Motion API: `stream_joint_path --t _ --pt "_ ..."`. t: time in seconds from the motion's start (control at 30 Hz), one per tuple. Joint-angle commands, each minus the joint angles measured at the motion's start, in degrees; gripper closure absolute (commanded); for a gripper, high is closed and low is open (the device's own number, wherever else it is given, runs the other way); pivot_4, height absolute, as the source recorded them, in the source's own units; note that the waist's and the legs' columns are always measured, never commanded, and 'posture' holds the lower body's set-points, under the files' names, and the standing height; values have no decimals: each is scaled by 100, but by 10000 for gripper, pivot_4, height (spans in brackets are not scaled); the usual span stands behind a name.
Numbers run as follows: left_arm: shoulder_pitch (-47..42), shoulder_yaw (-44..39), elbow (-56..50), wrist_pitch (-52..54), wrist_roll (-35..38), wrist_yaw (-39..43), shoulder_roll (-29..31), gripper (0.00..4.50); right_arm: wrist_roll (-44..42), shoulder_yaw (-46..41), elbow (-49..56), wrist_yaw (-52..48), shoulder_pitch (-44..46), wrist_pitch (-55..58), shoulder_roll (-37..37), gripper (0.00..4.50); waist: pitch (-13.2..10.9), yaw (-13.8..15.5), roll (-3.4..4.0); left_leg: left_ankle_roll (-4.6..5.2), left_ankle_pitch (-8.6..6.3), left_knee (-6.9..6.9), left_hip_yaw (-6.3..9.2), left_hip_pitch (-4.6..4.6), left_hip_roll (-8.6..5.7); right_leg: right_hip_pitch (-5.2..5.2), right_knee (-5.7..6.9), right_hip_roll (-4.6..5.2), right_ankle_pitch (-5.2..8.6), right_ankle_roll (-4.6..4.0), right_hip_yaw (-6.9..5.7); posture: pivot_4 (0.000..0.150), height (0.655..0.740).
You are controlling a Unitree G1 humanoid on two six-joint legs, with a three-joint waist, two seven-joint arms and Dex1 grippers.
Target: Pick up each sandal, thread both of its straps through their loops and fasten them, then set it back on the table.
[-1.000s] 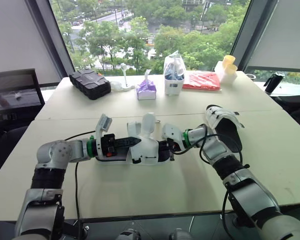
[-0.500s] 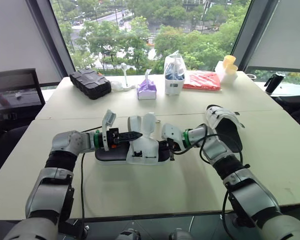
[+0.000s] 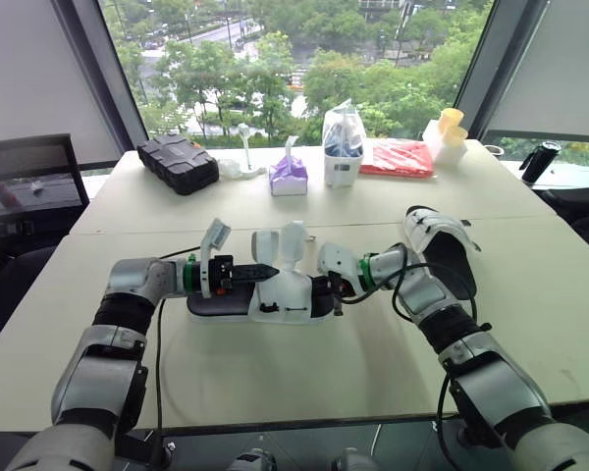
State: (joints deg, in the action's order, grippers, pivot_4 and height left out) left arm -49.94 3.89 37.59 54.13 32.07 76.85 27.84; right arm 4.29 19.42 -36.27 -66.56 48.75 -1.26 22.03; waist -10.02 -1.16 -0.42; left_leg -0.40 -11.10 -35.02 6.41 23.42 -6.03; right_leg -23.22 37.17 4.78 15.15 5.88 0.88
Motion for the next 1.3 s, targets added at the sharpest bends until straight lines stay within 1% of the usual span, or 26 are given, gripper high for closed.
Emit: stream_joint_path --t 0.03,0.2,0.47,0.6,0.7,0.8,0.87,0.9,0.93,1.13,1.23,1.3 --pt "-73 103 -147 -419 -210 151 -58 44154 133 67 46 -16 -93 99 84 45000 0 1 0 0 0 0 0 0 0 0 0 0 0 0 0 1500 7400" --pt "127 186 -353 -1105 -458 278 -153 44154 129 68 100 -4 -127 138 84 45000 0 7 0 -1 -1 0 0 0 0 1 -1 9 0 0 0 1500 7400" --pt "750 649 -1196 -1698 -834 717 28 44154 129 72 128 16 -148 163 82 45000 0 15 0 -1 -1 1 0 1 -1 0 -2 12 0 0 1 1500 7400" --pt "871 629 -1225 -2070 -994 620 54 44154 125 75 123 25 -141 163 65 45000 0 15 0 -3 -3 1 0 1 0 1 -3 14 0 -1 0 1500 7400" --pt "860 623 -1145 -2004 -1023 649 131 36280 124 83 113 33 -139 159 41 45000 0 12 0 0 -2 1 0 1 0 0 -3 14 0 -1 0 1500 7400" --pt "927 484 -1297 -1945 -960 508 186 22675 125 85 109 44 -138 159 28 45000 0 7 0 1 -1 2 0 1 0 0 -2 13 0 -1 -1 1500 7400" --pt "986 356 -1474 -1777 -828 453 273 12687 125 85 112 50 -141 162 21 45000 0 6 0 2 -1 1 1 1 0 0 -2 13 0 -1 0 1500 7400" --pt "1015 305 -1558 -1714 -770 432 311 6902 124 86 121 53 -147 166 19 45000 0 6 0 2 -1 1 1 1 0 -1 -2 13 0 -1 0 1500 7400" --pt "1104 150 -1761 -1590 -634 417 435 3364 119 83 143 46 -156 175 28 45000 0 6 0 2 -1 1 1 1 0 -1 -2 13 0 -1 0 1500 7400" --pt "1742 -340 -2835 -901 -34 372 1030 3364 120 65 188 35 -181 179 89 45000 -1 -8 4 1 -1 12 2 2 3 -10 -2 12 1 -1 1 1500 7400" --pt "2463 -401 -3542 -678 181 366 1297 3364 111 54 219 26 -207 189 118 45000 -2 2 5 0 -2 12 2 2 3 -10 -6 13 1 -1 1 1500 7400" --pt "2843 -399 -3790 -831 129 190 1290 3364 112 52 225 26 -222 184 134 45000 -2 13 5 -5 -5 12 1 2 1 -13 -9 17 2 -3 2 1500 7400"
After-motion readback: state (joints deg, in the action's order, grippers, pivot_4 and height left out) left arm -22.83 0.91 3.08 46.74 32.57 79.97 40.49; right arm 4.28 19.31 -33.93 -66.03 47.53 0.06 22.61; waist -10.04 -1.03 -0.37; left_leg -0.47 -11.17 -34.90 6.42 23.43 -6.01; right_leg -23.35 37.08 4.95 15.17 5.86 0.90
